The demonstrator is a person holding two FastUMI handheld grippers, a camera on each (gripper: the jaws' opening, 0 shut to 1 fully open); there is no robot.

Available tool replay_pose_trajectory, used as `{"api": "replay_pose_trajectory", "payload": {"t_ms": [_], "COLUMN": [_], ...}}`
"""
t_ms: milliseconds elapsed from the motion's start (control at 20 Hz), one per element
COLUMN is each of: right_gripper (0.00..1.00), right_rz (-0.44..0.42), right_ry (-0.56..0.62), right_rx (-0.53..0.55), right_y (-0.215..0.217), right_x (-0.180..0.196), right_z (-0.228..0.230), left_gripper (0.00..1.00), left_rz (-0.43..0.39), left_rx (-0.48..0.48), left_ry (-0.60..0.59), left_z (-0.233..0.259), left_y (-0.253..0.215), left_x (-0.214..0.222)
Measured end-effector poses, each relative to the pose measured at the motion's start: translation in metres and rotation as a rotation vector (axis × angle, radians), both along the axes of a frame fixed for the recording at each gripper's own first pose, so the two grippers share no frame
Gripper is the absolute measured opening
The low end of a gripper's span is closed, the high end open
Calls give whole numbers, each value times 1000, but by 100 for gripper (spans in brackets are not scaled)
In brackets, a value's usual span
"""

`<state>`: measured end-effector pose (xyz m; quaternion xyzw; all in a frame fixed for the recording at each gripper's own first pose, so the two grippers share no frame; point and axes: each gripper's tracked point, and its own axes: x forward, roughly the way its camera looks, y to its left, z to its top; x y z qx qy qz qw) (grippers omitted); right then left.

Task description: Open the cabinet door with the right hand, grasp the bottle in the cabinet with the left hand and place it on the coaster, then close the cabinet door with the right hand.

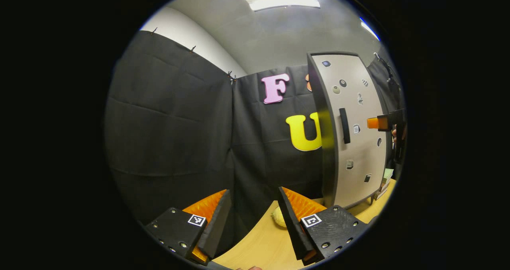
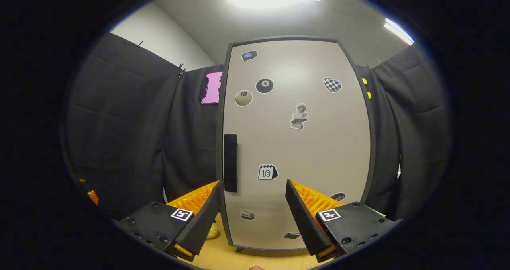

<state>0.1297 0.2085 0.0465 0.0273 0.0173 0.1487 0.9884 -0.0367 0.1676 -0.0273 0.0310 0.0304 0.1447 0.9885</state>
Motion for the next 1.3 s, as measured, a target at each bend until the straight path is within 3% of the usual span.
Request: {"api": "replay_pose_trajectory", "payload": {"t_ms": [750,950,1050,1100,1150,1250,1300], "right_gripper": [97,85,63,58,62,36,37], "right_rz": [15,5,0,-4,-19,-37,-41], "right_ry": [101,106,119,134,147,166,178], "right_rx": [-32,-36,-34,-43,-41,-30,-34], "right_y": [73,80,84,84,84,82,81], "right_x": [82,96,102,104,106,106,105], "right_z": [-8,-3,-1,-3,-5,-5,-5], "left_gripper": [69,69,69,69,69,69,69], "left_rz": [125,147,154,156,157,160,160], "left_rx": [5,-4,-9,-10,-11,-8,-7], "left_ry": [24,33,37,38,39,36,33], "left_z": [-17,-21,-24,-24,-25,-24,-23], "left_y": [72,81,85,85,87,89,89], "left_x": [-26,-31,-35,-35,-37,-41,-40]}}
